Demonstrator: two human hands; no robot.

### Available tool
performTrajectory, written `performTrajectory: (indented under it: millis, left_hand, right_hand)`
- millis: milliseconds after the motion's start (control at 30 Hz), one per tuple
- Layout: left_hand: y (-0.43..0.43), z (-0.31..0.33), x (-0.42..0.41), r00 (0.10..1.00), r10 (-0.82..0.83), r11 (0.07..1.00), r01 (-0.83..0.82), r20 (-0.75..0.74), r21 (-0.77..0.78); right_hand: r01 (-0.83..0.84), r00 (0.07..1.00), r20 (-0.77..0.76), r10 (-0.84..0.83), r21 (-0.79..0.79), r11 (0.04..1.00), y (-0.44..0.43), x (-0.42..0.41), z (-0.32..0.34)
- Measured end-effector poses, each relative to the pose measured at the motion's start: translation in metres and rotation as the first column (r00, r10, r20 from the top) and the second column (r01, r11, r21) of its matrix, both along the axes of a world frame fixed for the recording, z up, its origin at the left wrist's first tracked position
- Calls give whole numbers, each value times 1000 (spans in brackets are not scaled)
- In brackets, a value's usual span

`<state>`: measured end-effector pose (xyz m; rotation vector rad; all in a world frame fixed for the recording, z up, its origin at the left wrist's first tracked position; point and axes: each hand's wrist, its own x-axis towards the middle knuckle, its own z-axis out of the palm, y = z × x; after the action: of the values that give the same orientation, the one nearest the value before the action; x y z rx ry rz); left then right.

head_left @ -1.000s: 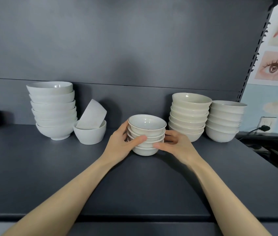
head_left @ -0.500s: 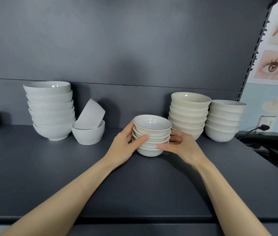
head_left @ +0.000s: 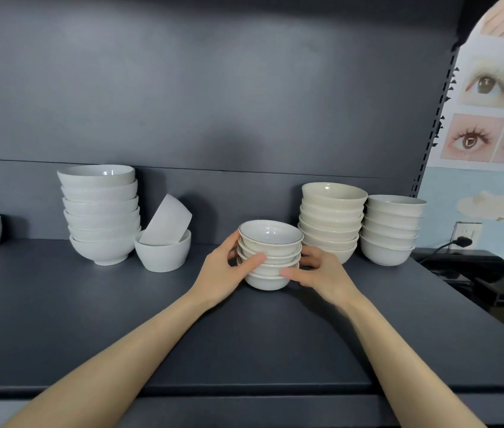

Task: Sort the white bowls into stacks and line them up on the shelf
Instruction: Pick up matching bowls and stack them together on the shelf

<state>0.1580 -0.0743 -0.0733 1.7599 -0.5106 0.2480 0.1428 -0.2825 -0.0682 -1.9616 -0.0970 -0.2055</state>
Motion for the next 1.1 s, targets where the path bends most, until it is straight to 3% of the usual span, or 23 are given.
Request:
performTrajectory:
  millis: [133, 267, 433, 533, 633, 767, 933, 1100]
  left_hand:
    - [10, 15, -7, 999, 42, 987, -42, -1, 157]
    - [26, 35, -19, 998, 57, 914, -42, -25, 404]
    - [47, 62, -46, 999, 35, 674, -49, 34, 737]
    - [67, 78, -67, 988, -6, 532, -130, 157, 837]
    - [96, 92, -90, 953, -21, 409, -268, 302, 872]
    - [152, 104, -117, 884, -13, 323, -439, 467, 839]
    - [229, 114, -142, 817, 0, 289, -551, 576, 782]
    - [278, 110, -147, 784, 26, 332, -592, 620, 735]
  right_hand:
    - [6, 1000, -21, -9, -164, 986, 1, -15, 10]
    - [9, 995, -86, -44, -367, 930, 5, -43, 26]
    - [-2, 995, -82, -53, -556, 831, 19, -72, 47]
    - [-7, 998, -46, -29, -636, 772, 38, -83, 63]
    - [40, 999, 30, -27, -688, 725, 70, -95, 81]
    - [126, 986, 167, -6, -717, 685, 129, -110, 101]
    - [156, 967, 250, 49, -733, 662, 205, -127, 120]
    - [221, 946, 321, 31, -715, 663, 248, -135, 116]
